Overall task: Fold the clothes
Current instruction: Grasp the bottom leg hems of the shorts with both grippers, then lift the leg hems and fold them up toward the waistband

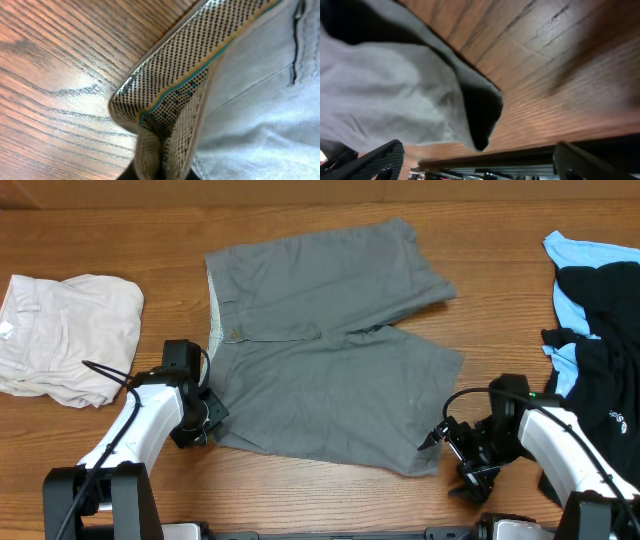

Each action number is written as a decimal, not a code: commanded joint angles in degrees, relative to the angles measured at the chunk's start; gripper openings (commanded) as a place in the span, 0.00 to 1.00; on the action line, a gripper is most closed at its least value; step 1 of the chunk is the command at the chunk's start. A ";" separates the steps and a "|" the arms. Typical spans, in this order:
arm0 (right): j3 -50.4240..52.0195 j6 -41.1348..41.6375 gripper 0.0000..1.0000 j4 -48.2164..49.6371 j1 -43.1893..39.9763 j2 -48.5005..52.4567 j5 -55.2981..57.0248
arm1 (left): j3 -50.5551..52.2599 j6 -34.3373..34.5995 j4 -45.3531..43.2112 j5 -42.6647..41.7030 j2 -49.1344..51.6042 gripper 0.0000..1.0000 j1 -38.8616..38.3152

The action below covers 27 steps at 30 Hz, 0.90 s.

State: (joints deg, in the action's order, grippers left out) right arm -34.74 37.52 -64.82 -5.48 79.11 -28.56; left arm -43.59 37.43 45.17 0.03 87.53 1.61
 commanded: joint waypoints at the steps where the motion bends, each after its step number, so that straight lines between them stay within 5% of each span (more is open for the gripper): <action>1: 2.80 0.72 0.97 2.60 0.28 -0.90 -3.19 | 0.48 0.31 0.44 0.52 -1.05 0.10 -0.04; 3: 4.04 1.66 0.89 4.74 0.28 -0.90 -3.91 | 0.48 0.31 0.76 0.52 -1.05 0.10 -0.04; 8: 5.60 4.55 0.35 9.53 0.28 -0.90 -3.89 | 0.48 0.28 2.58 0.52 -1.05 0.10 -0.04; 12: 5.60 4.55 0.04 12.39 0.28 -0.90 -3.69 | 0.48 0.26 4.35 0.33 -1.05 0.10 -0.04; 20: 4.68 2.34 0.04 14.97 0.26 -1.01 2.14 | 0.44 -6.73 7.08 -8.63 -1.81 0.04 -0.09; 27: -6.25 1.05 0.04 7.39 0.15 -6.71 9.07 | -1.68 -17.29 14.21 -11.69 -12.04 0.04 -0.07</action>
State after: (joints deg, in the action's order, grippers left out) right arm -34.26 39.70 -56.03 -5.50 76.53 -24.32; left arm -43.62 26.87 57.12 -8.67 80.90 1.61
